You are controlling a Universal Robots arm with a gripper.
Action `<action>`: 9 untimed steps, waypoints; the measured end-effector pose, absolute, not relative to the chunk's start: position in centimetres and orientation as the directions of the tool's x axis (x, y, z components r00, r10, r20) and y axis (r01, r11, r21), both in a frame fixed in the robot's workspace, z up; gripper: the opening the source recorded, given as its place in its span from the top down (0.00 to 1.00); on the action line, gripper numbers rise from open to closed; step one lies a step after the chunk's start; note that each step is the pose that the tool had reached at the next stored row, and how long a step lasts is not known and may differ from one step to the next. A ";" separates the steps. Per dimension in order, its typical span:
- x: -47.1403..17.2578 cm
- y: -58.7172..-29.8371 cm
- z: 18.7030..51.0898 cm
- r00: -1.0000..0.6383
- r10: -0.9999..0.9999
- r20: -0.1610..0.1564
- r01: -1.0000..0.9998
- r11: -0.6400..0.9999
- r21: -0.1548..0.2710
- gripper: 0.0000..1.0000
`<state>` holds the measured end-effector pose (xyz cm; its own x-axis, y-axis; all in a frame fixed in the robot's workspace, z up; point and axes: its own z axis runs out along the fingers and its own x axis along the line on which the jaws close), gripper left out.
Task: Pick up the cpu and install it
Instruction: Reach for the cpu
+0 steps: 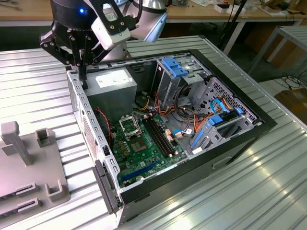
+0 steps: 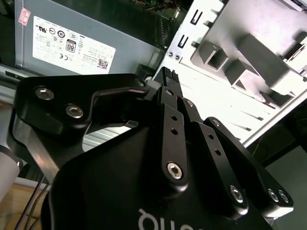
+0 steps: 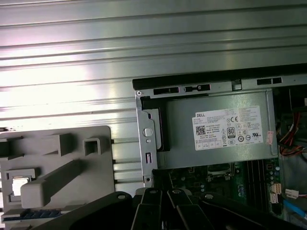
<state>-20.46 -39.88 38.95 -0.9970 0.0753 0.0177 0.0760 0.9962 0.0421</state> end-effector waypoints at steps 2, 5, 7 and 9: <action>-20.6 -39.9 38.9 -0.997 0.075 0.019 0.076 0.996 0.042 0.89; -20.9 -39.9 38.9 -0.997 0.075 0.021 0.076 0.996 0.042 0.89; -21.0 -39.9 38.9 -0.997 0.075 0.021 0.076 0.996 0.042 0.89; -21.1 -39.9 38.9 -0.997 0.075 0.022 0.076 0.996 0.042 0.89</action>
